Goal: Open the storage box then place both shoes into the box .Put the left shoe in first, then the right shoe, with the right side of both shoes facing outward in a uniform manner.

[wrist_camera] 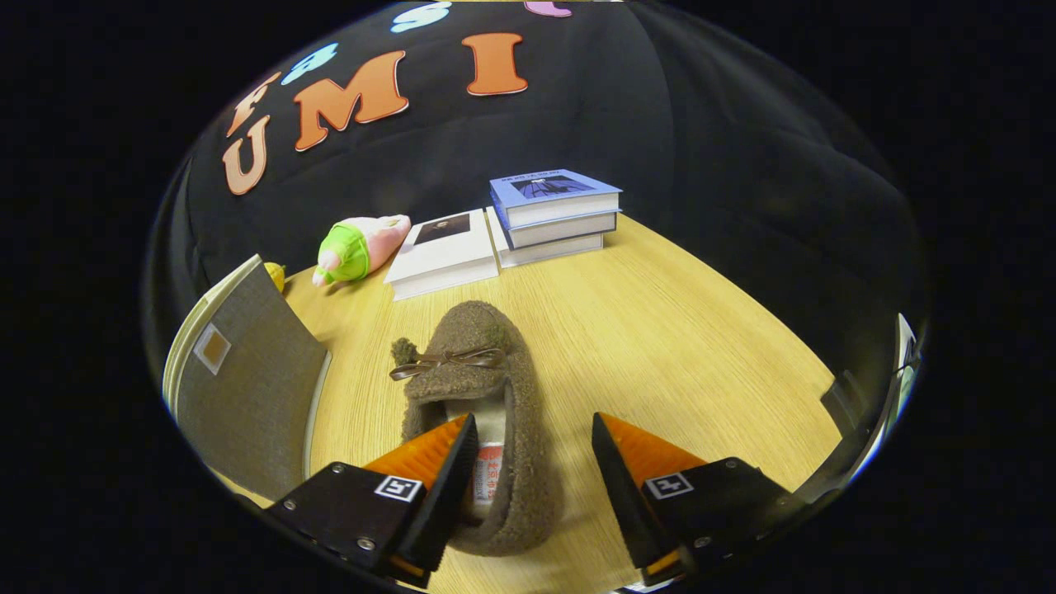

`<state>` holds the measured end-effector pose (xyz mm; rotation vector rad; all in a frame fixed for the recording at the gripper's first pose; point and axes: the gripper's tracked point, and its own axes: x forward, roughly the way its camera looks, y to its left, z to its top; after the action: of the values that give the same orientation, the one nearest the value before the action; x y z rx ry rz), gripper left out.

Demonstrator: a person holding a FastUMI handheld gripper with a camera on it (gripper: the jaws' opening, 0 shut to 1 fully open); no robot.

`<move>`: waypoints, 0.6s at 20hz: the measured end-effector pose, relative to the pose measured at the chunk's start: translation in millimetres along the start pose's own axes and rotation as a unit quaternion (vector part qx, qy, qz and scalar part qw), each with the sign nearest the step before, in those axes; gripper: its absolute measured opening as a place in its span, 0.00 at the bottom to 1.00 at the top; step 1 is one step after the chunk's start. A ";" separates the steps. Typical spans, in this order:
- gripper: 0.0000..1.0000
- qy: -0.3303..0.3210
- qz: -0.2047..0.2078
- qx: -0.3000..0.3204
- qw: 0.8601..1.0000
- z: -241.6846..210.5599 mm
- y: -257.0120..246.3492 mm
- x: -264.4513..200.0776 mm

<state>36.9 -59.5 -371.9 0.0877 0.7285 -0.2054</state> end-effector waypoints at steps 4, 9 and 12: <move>0.47 -0.002 -0.002 -0.001 1.000 5.5 3.3 13.4; 0.06 -0.003 -0.006 0.050 0.999 9.8 -0.1 22.0; 0.02 -0.010 -0.010 0.082 0.997 11.8 -5.9 18.5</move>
<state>56.8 -69.9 -375.5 0.2340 0.6916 -0.2854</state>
